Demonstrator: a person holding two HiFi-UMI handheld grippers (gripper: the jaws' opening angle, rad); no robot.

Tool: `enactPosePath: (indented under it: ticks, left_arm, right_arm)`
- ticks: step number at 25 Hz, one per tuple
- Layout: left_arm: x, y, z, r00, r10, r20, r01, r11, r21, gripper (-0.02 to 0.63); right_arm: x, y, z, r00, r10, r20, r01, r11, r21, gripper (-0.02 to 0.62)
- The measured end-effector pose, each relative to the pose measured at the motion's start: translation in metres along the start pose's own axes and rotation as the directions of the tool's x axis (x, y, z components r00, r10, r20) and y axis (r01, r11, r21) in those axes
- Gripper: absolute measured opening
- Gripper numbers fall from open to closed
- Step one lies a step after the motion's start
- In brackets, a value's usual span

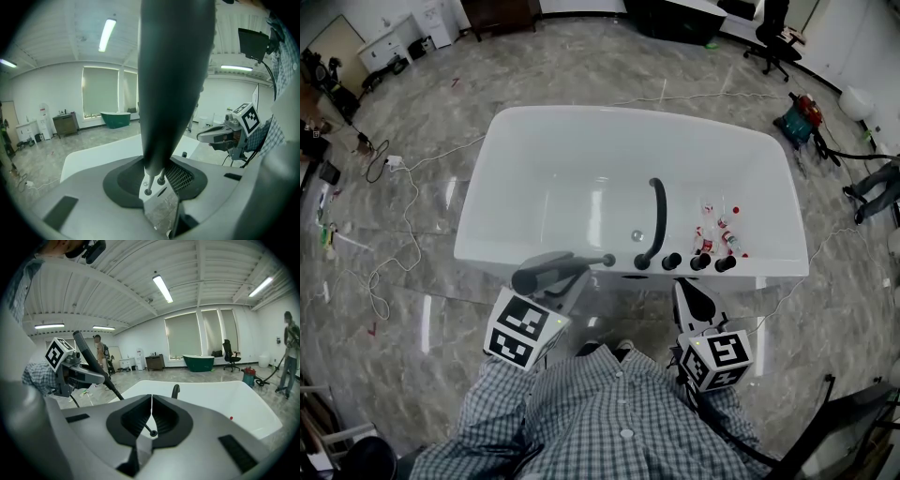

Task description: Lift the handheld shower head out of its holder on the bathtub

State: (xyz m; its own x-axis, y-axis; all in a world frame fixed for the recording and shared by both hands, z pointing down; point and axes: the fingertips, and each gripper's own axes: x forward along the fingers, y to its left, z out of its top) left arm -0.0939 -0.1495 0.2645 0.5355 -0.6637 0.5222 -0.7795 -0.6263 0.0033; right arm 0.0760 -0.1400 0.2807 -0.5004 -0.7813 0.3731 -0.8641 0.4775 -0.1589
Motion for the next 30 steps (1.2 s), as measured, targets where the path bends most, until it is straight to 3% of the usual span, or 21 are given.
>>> enactPosePath:
  ticks: [13, 30]
  left_arm:
    - [0.0018, -0.0014, -0.0019, 1.0, -0.001, -0.002, 0.001, 1.0, 0.008, 0.14]
    - [0.0011, 0.0002, -0.0035, 1.0, 0.003, -0.007, -0.003, 1.0, 0.018, 0.14]
  right_arm:
    - [0.001, 0.0023, -0.0044, 1.0, 0.005, -0.009, -0.006, 0.999, -0.051, 0.017]
    - [0.0014, 0.004, -0.0061, 1.0, 0.013, -0.016, -0.013, 0.999, -0.043, 0.017]
